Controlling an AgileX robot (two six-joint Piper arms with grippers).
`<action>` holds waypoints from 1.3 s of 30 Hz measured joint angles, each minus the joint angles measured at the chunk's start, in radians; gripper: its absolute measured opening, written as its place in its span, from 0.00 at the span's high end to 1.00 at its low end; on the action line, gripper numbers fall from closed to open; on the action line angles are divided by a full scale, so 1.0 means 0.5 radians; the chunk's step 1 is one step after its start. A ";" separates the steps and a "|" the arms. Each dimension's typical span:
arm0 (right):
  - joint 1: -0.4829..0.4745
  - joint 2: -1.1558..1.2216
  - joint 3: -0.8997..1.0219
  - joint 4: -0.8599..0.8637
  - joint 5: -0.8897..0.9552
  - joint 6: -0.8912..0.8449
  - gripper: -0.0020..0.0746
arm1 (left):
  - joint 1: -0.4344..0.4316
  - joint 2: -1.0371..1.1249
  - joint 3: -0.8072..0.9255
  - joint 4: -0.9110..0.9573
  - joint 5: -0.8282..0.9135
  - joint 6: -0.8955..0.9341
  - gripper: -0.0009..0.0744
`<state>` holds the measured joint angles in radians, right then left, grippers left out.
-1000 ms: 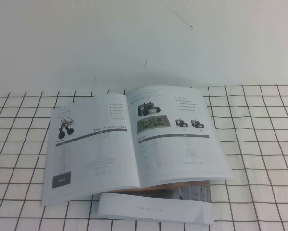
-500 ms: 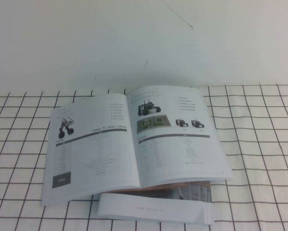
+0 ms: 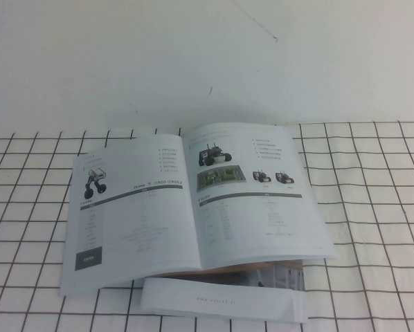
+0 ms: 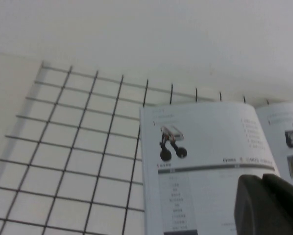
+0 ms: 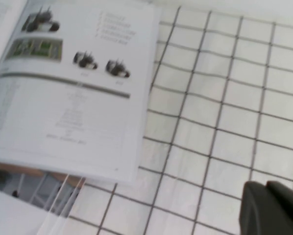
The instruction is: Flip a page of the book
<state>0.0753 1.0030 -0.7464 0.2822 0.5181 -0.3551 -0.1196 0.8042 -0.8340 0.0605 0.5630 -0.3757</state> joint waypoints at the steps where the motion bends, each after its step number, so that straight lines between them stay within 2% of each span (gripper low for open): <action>1: 0.026 0.071 -0.025 0.034 0.024 -0.046 0.97 | 0.000 0.075 0.005 -0.069 0.000 0.058 0.99; 9: 0.084 0.635 -0.380 0.193 0.279 -0.147 0.97 | 0.000 0.653 0.009 -0.597 -0.092 0.460 0.99; 12: 0.087 0.821 -0.486 0.325 0.335 -0.232 0.97 | -0.017 0.884 -0.010 -0.868 -0.113 0.751 0.99; 16: 0.103 1.052 -0.546 0.612 0.358 -0.504 0.97 | -0.132 1.172 -0.121 -1.061 -0.155 1.043 0.99; 22: 0.119 1.267 -0.546 0.756 0.287 -0.662 0.96 | -0.330 1.564 -0.386 -1.083 -0.179 1.099 0.99; 29: 0.119 1.326 -0.550 0.912 0.178 -0.780 0.84 | -0.345 1.959 -0.504 -1.067 -0.156 1.071 0.99; 39: 0.119 1.444 -0.562 1.135 0.146 -0.903 0.57 | -0.345 2.196 -0.536 -0.992 -0.143 0.943 0.99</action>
<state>0.1348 1.7252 -1.0275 0.8497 0.5909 -0.8068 -0.2919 1.9022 -1.1021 -0.4355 0.4917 0.0960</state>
